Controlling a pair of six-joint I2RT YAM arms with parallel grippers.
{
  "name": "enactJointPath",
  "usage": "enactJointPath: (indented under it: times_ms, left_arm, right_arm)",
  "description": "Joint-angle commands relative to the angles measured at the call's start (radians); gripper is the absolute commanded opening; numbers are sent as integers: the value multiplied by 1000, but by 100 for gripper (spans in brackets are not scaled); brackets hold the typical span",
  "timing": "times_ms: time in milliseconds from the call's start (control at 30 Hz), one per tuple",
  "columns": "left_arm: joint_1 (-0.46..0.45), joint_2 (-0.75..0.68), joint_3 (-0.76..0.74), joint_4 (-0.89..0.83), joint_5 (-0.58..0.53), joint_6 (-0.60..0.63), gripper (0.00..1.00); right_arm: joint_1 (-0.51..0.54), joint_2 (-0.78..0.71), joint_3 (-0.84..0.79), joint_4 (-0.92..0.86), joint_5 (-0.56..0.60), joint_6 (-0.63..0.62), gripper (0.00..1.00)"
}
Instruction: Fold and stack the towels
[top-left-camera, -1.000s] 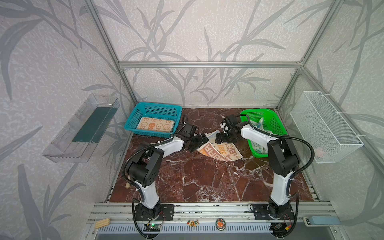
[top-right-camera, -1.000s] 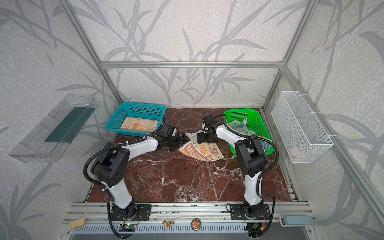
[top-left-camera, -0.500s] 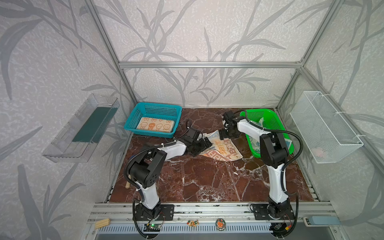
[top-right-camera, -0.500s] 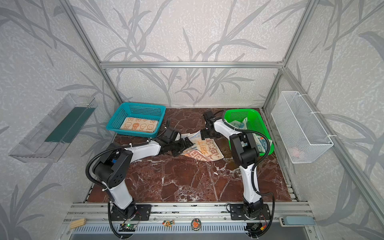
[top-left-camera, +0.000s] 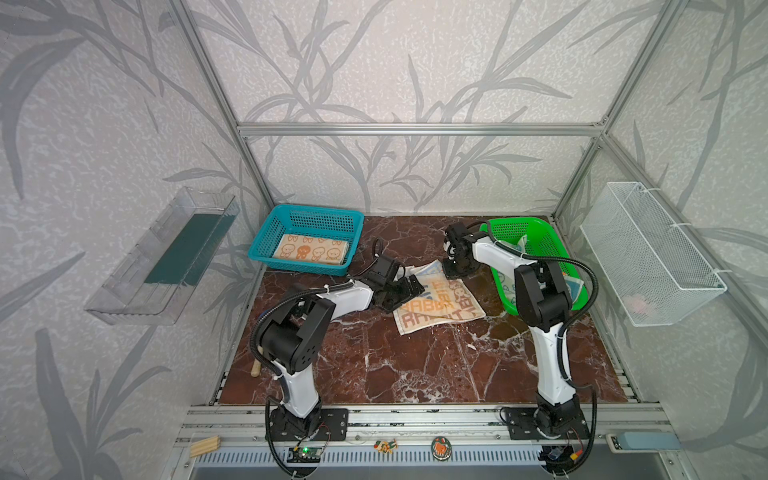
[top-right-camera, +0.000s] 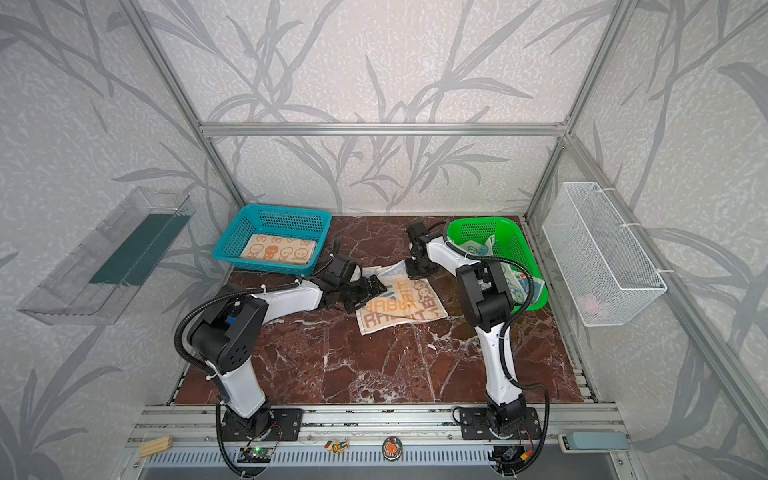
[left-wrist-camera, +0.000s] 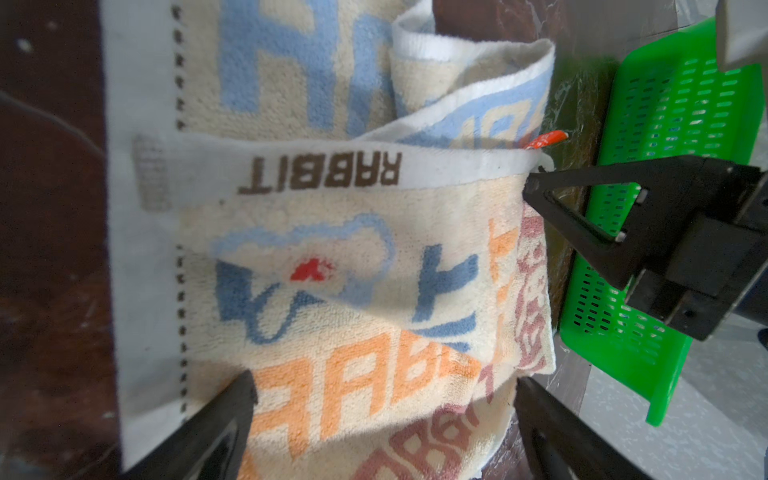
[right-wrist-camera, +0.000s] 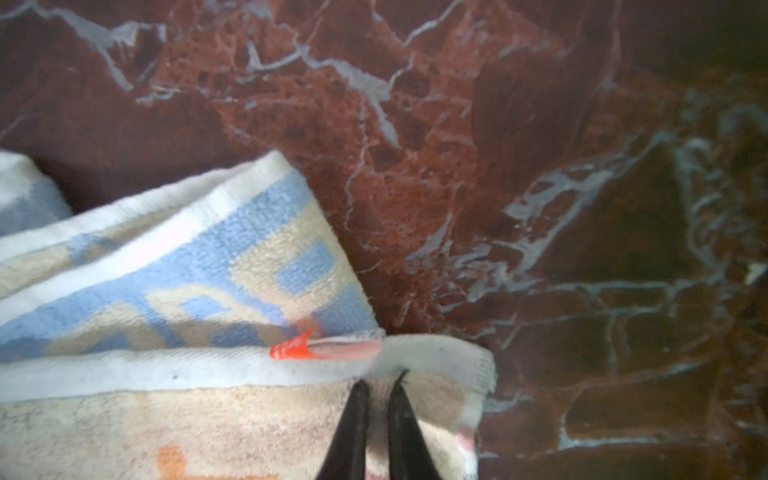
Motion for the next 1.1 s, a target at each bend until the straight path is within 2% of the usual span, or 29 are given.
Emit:
enactJointPath:
  times_ms: [0, 233, 467, 667, 833, 933, 1067]
  left_arm:
    - [28, 30, 1, -73, -20, 33, 99]
    - [59, 16, -27, -85, -26, 53, 99]
    - [62, -13, -87, -60, -24, 36, 99]
    - [47, -74, -175, 14, -15, -21, 99]
    - [-20, -74, -181, 43, -31, -58, 99]
    - [-78, -46, -159, 67, -41, -87, 99]
    - [-141, 2, -120, 133, -19, -146, 99]
  right_arm:
    - [-10, -25, 13, -41, -6, -7, 3]
    - [-49, -65, 26, -54, -8, -11, 0]
    - [-71, -11, 195, -136, 45, -11, 0]
    - [-74, 161, 520, -274, 168, 18, 0]
    - [-75, 400, 938, -478, 186, 16, 0]
    - [-74, 478, 1067, -519, 146, 14, 10]
    - [-75, 440, 1012, -490, 72, 13, 35]
